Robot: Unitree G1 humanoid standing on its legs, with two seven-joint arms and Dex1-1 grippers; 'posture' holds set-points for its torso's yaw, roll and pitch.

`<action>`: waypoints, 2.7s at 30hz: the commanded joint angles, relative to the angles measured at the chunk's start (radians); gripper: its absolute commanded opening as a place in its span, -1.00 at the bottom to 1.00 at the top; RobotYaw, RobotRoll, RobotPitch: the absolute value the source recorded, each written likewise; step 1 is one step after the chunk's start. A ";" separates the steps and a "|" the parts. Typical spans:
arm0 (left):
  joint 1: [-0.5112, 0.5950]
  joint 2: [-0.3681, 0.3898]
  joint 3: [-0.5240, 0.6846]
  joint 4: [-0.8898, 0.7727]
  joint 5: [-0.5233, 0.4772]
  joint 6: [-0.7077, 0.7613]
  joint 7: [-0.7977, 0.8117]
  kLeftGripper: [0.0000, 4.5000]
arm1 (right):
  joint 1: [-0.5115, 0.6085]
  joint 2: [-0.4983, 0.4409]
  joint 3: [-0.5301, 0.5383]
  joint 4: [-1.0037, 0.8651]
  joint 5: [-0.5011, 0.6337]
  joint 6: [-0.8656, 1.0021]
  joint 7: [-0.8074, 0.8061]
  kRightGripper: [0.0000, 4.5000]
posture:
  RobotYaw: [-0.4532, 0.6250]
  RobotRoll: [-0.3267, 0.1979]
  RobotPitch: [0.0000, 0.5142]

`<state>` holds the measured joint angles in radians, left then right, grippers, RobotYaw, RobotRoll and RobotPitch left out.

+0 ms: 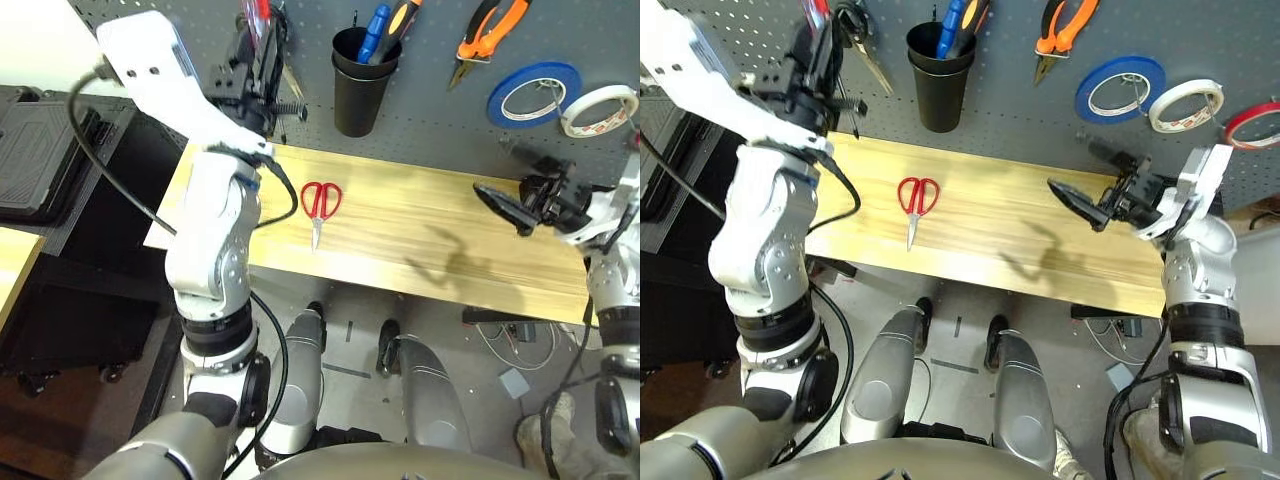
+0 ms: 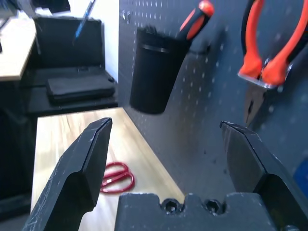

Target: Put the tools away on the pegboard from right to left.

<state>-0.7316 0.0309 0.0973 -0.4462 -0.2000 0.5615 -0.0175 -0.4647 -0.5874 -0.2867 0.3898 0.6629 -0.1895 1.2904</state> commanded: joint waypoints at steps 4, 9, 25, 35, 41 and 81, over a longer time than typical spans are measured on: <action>-0.134 -0.007 -0.011 0.079 -0.029 -0.032 -0.018 -0.64 | -0.011 -0.042 -0.041 -0.035 0.033 0.079 0.023 1.00 | 0.26 0.25 -0.07; -0.211 -0.027 -0.027 0.167 -0.028 -0.080 -0.025 -0.64 | -0.038 -0.043 -0.057 -0.021 0.020 0.074 0.012 1.00 | 0.24 0.25 -0.08; -0.429 -0.047 0.013 0.680 -0.020 -0.415 -0.062 -0.64 | -0.074 0.071 -0.037 -0.007 -0.072 -0.062 -0.097 1.00 | 0.21 0.25 -0.02; -0.432 -0.039 -0.016 0.894 0.021 -0.554 -0.110 -0.19 | -0.070 0.117 -0.019 -0.030 -0.093 -0.082 -0.134 1.00 | 0.19 0.25 0.00; -0.411 -0.035 -0.033 0.852 0.019 -0.525 -0.126 0.83 | -0.063 0.128 -0.008 -0.029 -0.097 -0.087 -0.136 1.00 | 0.21 0.25 0.02; 0.352 0.102 -0.177 0.453 0.158 -0.073 -0.062 0.99 | 0.075 0.236 0.397 0.038 -0.633 0.180 -0.592 1.00 | 0.36 0.25 0.18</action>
<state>-0.3815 0.1352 -0.0719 -0.0683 -0.0675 0.5244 -0.0862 -0.4062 -0.3531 0.0849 0.4004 0.0581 -0.0337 0.7131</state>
